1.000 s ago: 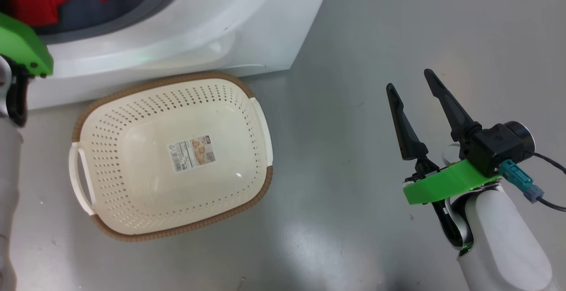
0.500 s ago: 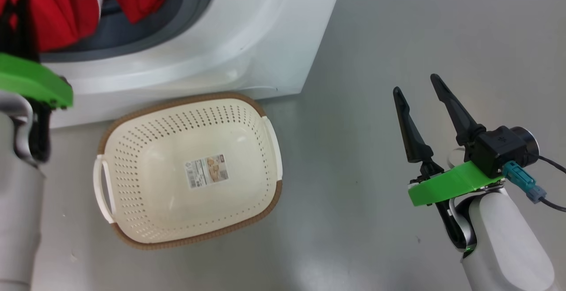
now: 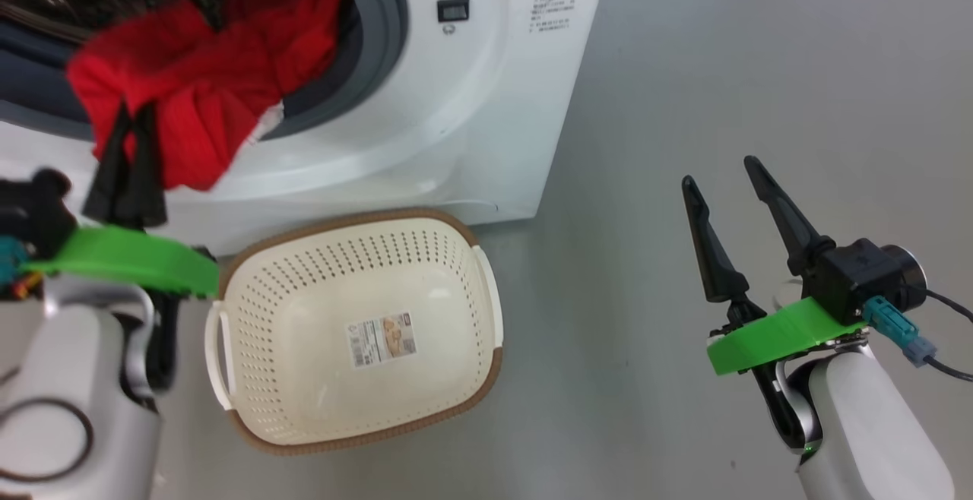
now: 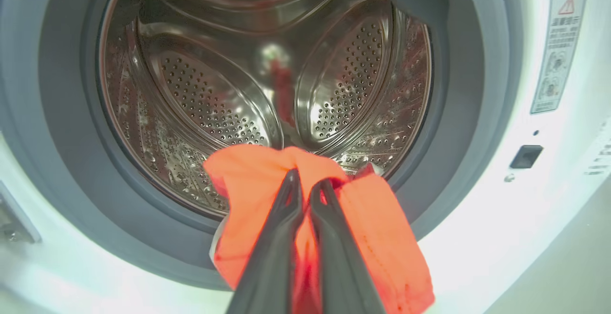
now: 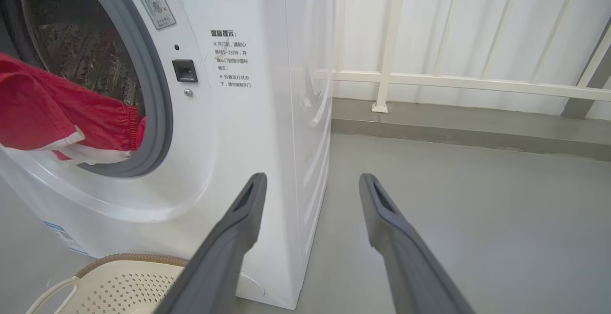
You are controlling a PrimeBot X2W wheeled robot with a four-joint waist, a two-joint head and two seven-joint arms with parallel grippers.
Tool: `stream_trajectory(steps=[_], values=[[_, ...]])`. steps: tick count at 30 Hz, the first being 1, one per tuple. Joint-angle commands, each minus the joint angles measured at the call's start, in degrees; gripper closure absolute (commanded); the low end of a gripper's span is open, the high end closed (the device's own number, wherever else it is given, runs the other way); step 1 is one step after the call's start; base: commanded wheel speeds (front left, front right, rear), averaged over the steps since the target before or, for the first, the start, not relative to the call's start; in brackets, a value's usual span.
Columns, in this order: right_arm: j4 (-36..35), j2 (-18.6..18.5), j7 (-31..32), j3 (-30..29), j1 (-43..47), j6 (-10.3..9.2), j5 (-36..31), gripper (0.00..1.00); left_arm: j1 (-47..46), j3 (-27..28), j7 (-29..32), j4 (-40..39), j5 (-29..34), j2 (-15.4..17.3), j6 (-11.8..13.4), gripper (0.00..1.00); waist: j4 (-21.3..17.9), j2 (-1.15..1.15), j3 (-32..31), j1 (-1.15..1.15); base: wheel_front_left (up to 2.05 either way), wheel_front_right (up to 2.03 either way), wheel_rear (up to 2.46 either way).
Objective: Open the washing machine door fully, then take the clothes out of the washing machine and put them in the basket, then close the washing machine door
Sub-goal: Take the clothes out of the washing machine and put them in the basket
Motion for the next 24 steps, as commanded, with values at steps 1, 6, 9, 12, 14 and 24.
stream_trajectory(steps=[1,6,9,12,14,24], values=[[-1.0,0.1,-0.4,0.7,1.5,0.28,0.4,0.0,1.7,1.7,-0.7,-2.6,0.7,1.8,0.4,1.0,0.8,0.0,-2.2,0.0,0.0,0.0,0.0],[-0.5,0.1,-0.4,0.7,2.7,0.28,0.7,0.0,7.3,1.1,-0.7,-6.8,0.9,0.9,1.2,1.0,1.1,0.0,-4.9,0.0,0.0,0.0,0.0],[-0.3,0.1,-0.4,0.8,3.4,0.28,0.8,0.0,10.3,0.9,-0.7,-9.5,0.8,0.5,1.7,1.0,1.1,0.0,-6.5,0.0,0.0,0.0,0.0],[-0.1,0.1,-0.4,0.8,4.0,0.28,1.0,0.0,13.3,1.1,-0.5,-12.3,0.1,-0.1,2.3,1.0,1.1,0.0,-8.0,0.0,0.0,0.0,0.0],[0.1,0.1,-0.4,0.8,4.5,0.28,1.1,0.0,15.4,1.0,-0.5,-14.4,-0.1,-0.4,2.8,1.0,1.1,0.0,-8.9,0.0,0.0,0.0,0.0],[0.1,0.1,-0.4,1.3,6.0,0.28,1.5,0.0,22.0,-0.8,1.0,-22.0,-0.4,-2.2,4.5,1.0,1.7,0.0,-10.2,0.0,0.0,0.0,0.0]])
